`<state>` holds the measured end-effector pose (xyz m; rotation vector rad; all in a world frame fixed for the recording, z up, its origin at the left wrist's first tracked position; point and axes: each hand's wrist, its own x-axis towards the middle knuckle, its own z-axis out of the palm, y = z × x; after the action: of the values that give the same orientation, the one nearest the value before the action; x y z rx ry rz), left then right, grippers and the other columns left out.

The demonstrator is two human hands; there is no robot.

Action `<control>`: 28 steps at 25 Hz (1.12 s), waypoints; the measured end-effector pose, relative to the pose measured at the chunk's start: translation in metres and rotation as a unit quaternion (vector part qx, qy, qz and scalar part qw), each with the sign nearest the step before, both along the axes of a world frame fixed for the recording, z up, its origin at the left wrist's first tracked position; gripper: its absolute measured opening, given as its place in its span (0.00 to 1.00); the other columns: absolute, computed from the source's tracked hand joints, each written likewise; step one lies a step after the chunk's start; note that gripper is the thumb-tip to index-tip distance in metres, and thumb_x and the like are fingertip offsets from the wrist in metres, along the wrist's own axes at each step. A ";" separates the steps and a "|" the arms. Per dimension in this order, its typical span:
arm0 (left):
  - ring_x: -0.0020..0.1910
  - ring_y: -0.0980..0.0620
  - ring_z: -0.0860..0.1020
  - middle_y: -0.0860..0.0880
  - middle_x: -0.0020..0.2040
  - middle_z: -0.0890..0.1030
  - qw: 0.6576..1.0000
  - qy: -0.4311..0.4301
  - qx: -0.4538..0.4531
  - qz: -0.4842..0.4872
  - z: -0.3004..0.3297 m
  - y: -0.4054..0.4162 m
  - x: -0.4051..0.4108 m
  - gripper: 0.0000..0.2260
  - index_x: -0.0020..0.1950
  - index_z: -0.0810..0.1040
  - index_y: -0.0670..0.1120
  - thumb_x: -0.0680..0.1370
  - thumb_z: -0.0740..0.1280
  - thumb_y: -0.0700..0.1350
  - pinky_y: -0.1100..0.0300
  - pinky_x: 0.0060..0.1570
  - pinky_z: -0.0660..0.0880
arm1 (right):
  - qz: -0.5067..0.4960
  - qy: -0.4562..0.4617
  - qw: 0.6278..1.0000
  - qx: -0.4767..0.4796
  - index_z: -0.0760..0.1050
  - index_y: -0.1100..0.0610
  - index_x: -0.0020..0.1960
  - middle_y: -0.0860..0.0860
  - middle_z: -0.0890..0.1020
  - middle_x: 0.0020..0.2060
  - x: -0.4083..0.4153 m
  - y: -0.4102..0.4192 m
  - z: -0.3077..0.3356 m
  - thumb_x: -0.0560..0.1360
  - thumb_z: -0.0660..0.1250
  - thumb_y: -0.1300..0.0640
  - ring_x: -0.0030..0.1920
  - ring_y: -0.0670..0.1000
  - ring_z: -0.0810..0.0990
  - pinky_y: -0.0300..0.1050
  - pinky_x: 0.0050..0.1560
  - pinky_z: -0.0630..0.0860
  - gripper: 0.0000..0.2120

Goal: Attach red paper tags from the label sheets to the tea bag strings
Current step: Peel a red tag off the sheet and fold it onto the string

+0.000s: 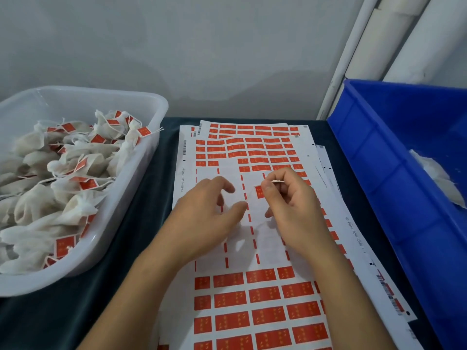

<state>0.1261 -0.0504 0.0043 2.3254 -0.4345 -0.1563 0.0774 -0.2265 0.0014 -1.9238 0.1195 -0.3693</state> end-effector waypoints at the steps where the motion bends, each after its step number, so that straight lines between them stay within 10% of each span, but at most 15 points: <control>1: 0.42 0.58 0.80 0.65 0.48 0.75 1.000 0.011 0.027 0.009 0.001 0.001 0.001 0.12 0.57 0.73 0.66 0.77 0.64 0.68 0.69 0.34 0.74 | -0.003 0.004 1.000 -0.004 0.73 0.40 0.50 0.37 0.81 0.42 0.000 0.000 0.000 0.83 0.65 0.48 0.44 0.41 0.82 0.27 0.38 0.76 0.04; 12: 0.43 0.65 0.81 0.62 0.40 0.82 0.990 -0.099 -0.071 0.072 0.034 0.019 -0.014 0.04 0.47 0.76 0.60 0.83 0.67 0.54 0.69 0.35 0.77 | 0.134 0.067 0.982 -0.119 0.67 0.37 0.62 0.36 0.80 0.60 0.001 0.047 0.021 0.82 0.66 0.46 0.51 0.39 0.80 0.31 0.47 0.76 0.11; 19: 0.41 0.55 0.75 0.55 0.43 0.77 0.939 -0.302 -0.014 0.166 0.098 0.071 -0.011 0.02 0.51 0.75 0.51 0.80 0.66 0.47 0.58 0.39 0.71 | 0.183 -0.014 0.974 -0.134 0.68 0.39 0.55 0.38 0.79 0.45 0.041 0.120 0.087 0.78 0.69 0.57 0.43 0.42 0.81 0.33 0.36 0.73 0.15; 28: 0.53 0.45 0.77 0.48 0.52 0.79 0.942 -0.151 0.185 0.237 0.088 0.145 0.006 0.09 0.54 0.79 0.46 0.81 0.59 0.44 0.46 0.49 0.75 | 0.184 -0.010 0.909 -0.373 0.75 0.50 0.62 0.52 0.71 0.64 0.081 0.200 0.070 0.77 0.65 0.53 0.65 0.57 0.64 0.55 0.65 0.64 0.14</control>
<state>0.1317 0.0950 0.0918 2.7637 0.0294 0.3897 0.1583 -0.0269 0.0715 -2.6280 -0.4617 -0.1828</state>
